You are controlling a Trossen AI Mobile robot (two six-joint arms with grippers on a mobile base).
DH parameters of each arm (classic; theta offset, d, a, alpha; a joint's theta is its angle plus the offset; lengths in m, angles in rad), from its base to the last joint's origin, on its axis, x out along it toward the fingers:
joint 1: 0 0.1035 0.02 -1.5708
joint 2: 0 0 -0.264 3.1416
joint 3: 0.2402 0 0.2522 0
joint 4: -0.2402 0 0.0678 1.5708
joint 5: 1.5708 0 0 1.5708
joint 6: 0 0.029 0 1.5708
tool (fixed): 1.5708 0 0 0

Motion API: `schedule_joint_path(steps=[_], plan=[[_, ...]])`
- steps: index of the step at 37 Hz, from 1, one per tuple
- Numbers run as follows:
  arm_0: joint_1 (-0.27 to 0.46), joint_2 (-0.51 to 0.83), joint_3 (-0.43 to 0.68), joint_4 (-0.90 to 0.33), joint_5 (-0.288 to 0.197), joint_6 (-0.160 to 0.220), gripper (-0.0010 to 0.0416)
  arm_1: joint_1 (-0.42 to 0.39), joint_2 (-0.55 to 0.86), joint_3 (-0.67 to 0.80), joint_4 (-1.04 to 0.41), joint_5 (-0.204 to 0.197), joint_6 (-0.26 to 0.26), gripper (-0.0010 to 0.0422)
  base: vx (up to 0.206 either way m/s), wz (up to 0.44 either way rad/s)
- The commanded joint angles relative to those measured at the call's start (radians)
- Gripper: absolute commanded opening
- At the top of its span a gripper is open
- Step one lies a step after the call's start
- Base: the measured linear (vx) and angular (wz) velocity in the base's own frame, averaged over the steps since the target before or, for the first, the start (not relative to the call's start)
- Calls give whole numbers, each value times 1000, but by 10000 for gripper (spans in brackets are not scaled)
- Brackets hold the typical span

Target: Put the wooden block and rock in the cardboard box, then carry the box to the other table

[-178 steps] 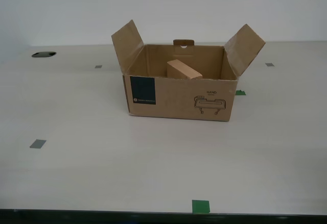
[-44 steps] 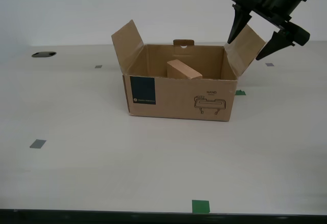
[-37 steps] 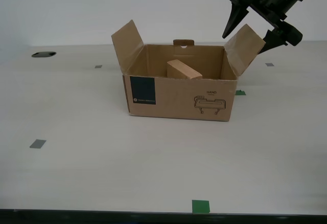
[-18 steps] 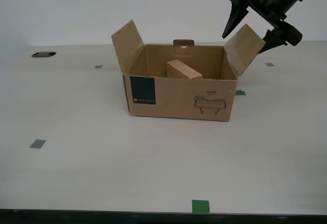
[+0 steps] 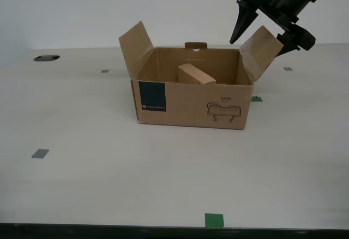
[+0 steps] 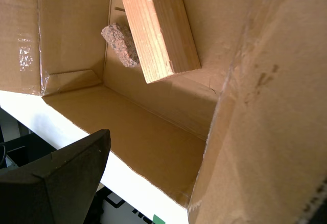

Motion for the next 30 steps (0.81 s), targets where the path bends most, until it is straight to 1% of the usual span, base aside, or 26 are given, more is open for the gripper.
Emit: schedule_joint_path(steps=[1,6,15,21,27,30], plan=[[1,0,0,0,-2,-2,399,0,0,-29,18,0,-3,375,0,0],[1,0,0,4,-2,-2,399,0,17,-43,19,0,-14,375,0,0],[1,0,-2,12,-2,-1,399,1,50,-39,66,2,-13,375,0,0],[1,0,-7,13,-2,-1,398,6,102,-39,56,0,-7,375,0,0],[1,0,-29,16,-2,-1,399,8,153,-30,58,-2,11,375,0,0],[1,0,-46,18,-2,-1,398,9,181,-13,61,-9,18,375,0,0]])
